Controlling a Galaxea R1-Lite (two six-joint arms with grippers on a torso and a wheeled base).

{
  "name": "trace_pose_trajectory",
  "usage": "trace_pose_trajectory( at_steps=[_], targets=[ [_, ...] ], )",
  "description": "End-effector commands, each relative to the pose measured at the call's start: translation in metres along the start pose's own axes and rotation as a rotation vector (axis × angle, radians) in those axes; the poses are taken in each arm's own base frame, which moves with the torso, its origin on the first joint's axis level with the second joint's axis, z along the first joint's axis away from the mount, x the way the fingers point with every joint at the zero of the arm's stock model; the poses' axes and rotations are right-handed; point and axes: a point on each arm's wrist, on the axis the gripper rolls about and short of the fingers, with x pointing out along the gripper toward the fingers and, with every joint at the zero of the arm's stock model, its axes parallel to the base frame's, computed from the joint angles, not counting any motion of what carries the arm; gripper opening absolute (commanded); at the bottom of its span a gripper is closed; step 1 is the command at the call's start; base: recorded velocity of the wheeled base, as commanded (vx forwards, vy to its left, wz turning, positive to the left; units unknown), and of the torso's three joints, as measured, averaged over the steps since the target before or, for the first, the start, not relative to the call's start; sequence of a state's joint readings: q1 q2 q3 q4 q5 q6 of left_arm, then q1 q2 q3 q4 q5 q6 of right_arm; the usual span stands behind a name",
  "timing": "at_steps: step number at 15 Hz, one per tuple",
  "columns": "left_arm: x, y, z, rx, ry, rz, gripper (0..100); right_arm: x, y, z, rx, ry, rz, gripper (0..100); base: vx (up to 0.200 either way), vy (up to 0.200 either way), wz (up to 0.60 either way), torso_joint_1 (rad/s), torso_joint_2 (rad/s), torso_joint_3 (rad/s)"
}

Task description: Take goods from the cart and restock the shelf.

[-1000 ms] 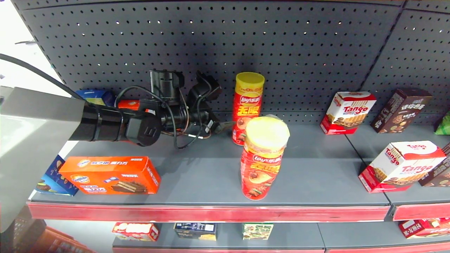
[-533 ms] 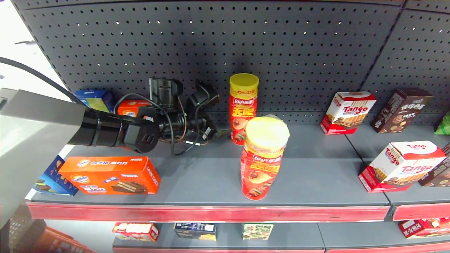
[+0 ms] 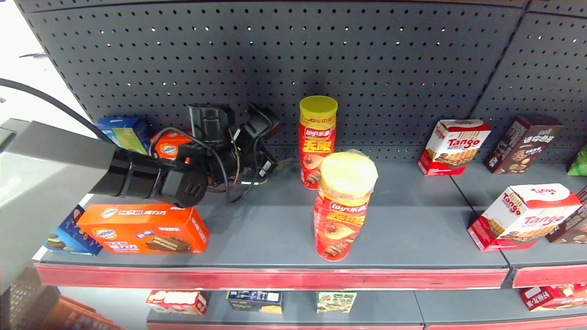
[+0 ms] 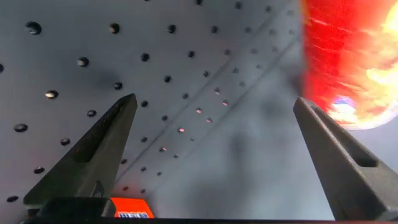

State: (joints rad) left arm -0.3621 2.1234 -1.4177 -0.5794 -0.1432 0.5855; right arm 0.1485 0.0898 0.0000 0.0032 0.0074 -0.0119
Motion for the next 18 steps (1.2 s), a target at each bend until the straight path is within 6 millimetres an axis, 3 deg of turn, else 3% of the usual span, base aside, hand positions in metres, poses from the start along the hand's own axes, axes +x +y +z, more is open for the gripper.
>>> trace_pose_trajectory(
  at_steps=[1,8,18],
  targets=[
    [0.010,-0.005,-0.006,-0.003,0.003,0.008,100,0.000,0.000,0.000,0.000,0.001,0.001,100,0.000,0.000,0.00,0.000,0.00,0.000],
    [0.027,-0.016,-0.015,-0.038,0.010,-0.007,100,0.000,0.000,0.000,0.000,0.001,0.001,100,0.000,0.000,0.00,0.000,0.00,0.000],
    [0.029,-0.029,-0.012,-0.084,0.008,-0.040,100,0.000,0.000,0.000,0.000,0.001,0.001,100,0.000,0.000,0.00,0.000,0.00,0.000]
  ],
)
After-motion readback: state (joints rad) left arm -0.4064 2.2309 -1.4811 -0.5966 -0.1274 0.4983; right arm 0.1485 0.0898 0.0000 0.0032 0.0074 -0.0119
